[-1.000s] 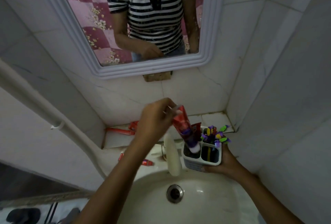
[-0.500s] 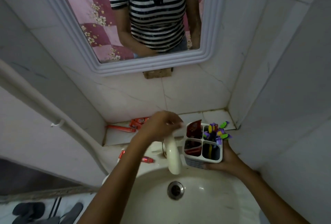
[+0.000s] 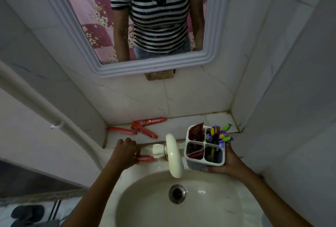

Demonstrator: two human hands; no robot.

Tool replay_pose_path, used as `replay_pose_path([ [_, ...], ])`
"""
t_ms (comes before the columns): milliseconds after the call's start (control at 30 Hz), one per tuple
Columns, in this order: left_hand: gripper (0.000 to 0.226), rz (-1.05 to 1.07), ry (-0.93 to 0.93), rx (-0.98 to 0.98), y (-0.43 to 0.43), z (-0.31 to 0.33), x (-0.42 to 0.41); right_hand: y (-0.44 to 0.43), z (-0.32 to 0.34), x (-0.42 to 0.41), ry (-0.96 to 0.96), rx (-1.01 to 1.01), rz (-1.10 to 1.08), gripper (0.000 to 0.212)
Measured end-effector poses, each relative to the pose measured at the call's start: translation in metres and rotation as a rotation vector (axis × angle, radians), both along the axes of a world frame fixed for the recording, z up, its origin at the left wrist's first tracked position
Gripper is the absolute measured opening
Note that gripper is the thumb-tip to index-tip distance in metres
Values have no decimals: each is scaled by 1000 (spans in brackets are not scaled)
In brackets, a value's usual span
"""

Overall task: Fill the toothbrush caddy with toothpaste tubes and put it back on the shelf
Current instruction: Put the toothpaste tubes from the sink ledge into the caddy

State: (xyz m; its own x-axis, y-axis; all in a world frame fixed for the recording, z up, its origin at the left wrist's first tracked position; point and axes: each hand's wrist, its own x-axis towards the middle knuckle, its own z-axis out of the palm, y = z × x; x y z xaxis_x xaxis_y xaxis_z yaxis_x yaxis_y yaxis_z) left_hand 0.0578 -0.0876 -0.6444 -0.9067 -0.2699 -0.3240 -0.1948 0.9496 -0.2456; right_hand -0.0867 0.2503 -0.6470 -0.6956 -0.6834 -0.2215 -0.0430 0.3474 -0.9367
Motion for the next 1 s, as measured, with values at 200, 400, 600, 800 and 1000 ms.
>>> replay_pose_path([
  [200,20,83,419,187,1,103,-26,-1,5,1,7,34,1,99],
  [400,31,-153,384,274,80,181,-61,-1,0,2,13,-22,-12,95],
  [600,25,-237,263,177,142,147,-105,-1,0,-2,66,31,5,86],
  [800,21,-201,266,368,150,124,-123,-4,-3,-3,88,24,13,82],
  [1000,18,177,355,678,68,92,-106,-1,-3,-4,138,79,49,86],
])
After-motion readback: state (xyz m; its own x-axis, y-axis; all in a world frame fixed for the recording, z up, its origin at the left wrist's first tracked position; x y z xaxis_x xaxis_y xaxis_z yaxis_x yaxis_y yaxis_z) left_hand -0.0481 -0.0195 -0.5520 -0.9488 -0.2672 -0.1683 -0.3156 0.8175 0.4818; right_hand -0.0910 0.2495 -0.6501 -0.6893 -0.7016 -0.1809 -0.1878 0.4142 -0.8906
